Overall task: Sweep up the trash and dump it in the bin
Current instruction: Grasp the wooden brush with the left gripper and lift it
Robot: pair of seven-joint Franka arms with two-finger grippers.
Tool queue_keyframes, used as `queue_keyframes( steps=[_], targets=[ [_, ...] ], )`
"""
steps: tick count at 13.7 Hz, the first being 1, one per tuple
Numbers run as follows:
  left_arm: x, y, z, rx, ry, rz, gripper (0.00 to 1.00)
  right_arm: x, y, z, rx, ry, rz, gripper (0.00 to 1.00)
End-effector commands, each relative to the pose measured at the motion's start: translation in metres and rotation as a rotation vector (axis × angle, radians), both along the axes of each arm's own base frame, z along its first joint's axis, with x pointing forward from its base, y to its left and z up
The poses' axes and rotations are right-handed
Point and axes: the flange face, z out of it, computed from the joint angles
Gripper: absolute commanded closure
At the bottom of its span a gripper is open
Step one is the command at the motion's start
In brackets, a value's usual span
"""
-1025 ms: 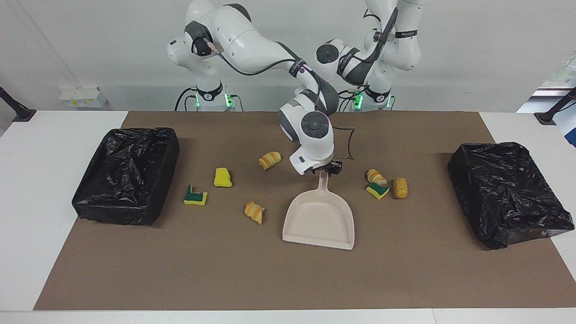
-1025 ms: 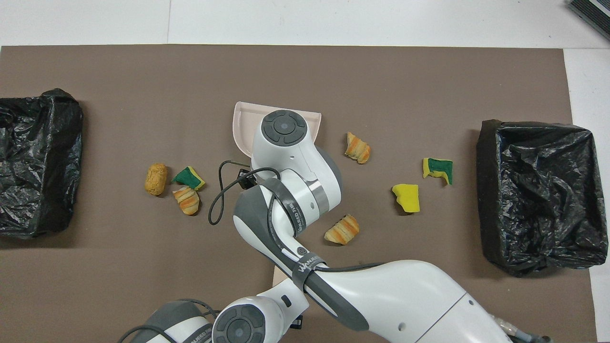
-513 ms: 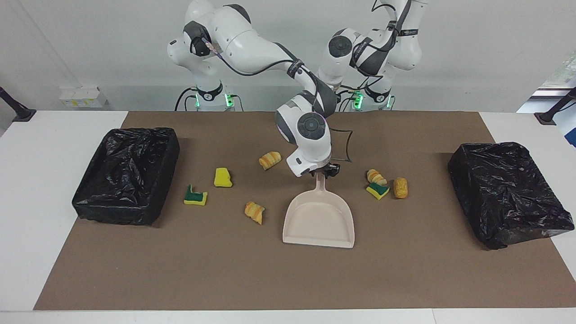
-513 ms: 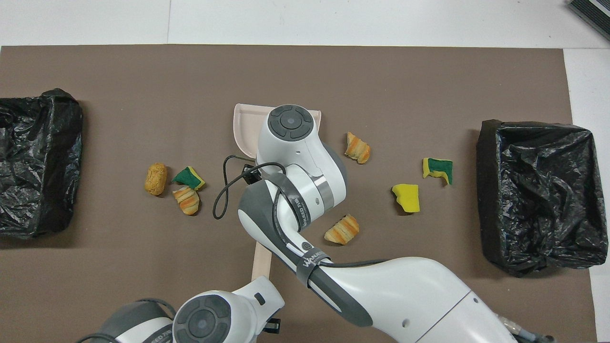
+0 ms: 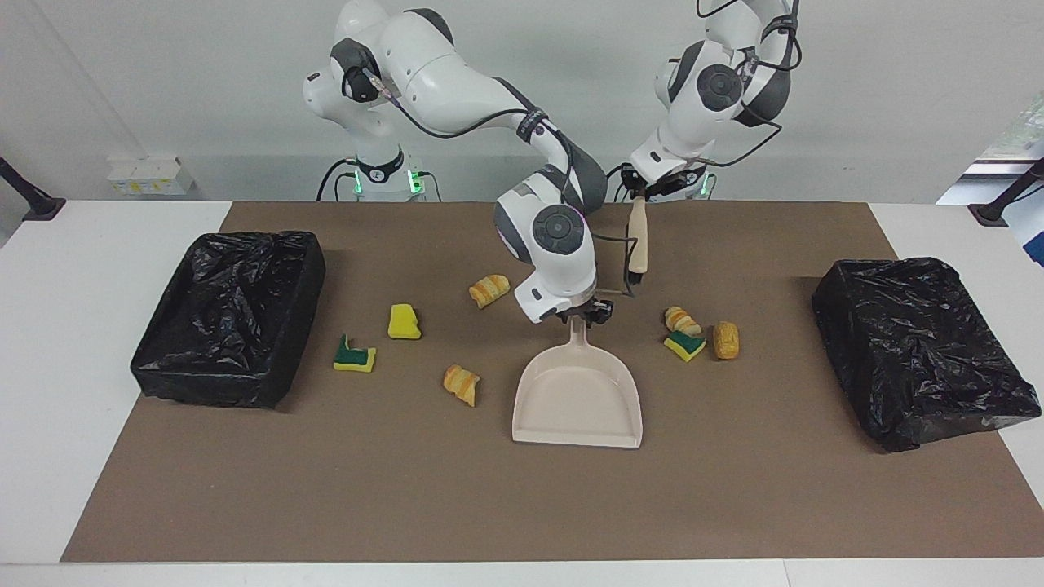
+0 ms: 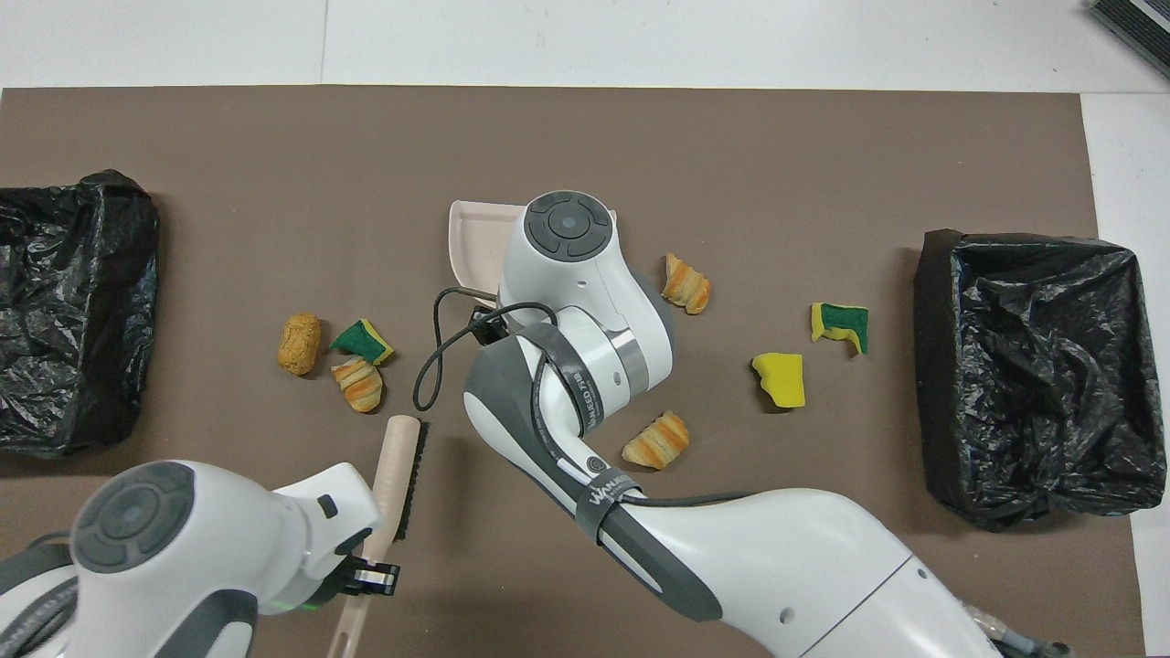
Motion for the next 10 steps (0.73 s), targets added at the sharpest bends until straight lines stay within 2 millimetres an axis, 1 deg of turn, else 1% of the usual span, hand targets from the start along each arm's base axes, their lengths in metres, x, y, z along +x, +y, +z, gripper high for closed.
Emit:
queue_keyframes(
  steps=[1, 2, 3, 4, 5, 6, 7, 9, 10],
  targets=[
    [0.024, 0.053, 0.024, -0.026, -0.013, 0.015, 1.0, 0.003, -0.004, 0.005, 0.01, -0.016, 0.056, 0.52],
    [0.034, 0.067, 0.034, -0.028, -0.034, 0.041, 1.0, 0.006, -0.009, 0.007, 0.004, -0.023, 0.065, 0.52],
    [0.042, 0.083, 0.038, -0.002, -0.047, 0.064, 1.0, 0.009, -0.014, 0.009, -0.002, -0.028, 0.063, 0.52],
    [0.049, 0.093, 0.044, 0.031, -0.072, 0.05, 1.0, 0.009, -0.015, 0.008, -0.012, -0.033, 0.073, 0.54],
    [0.058, 0.105, 0.047, 0.057, -0.084, 0.042, 1.0, 0.009, -0.016, 0.01, -0.018, -0.042, 0.088, 0.57],
    [0.073, 0.125, 0.051, 0.07, -0.105, 0.05, 1.0, 0.008, -0.015, 0.013, -0.015, -0.045, 0.094, 0.62],
    [0.088, 0.145, 0.054, 0.073, -0.117, 0.033, 1.0, 0.009, -0.016, 0.014, -0.014, -0.046, 0.097, 0.77],
    [0.113, 0.184, 0.062, 0.082, -0.147, 0.014, 1.0, 0.008, -0.016, 0.014, -0.008, -0.056, 0.15, 1.0],
    [0.121, 0.197, 0.065, 0.106, -0.159, 0.005, 1.0, 0.009, -0.017, 0.02, -0.001, -0.065, 0.16, 1.0]
  ],
)
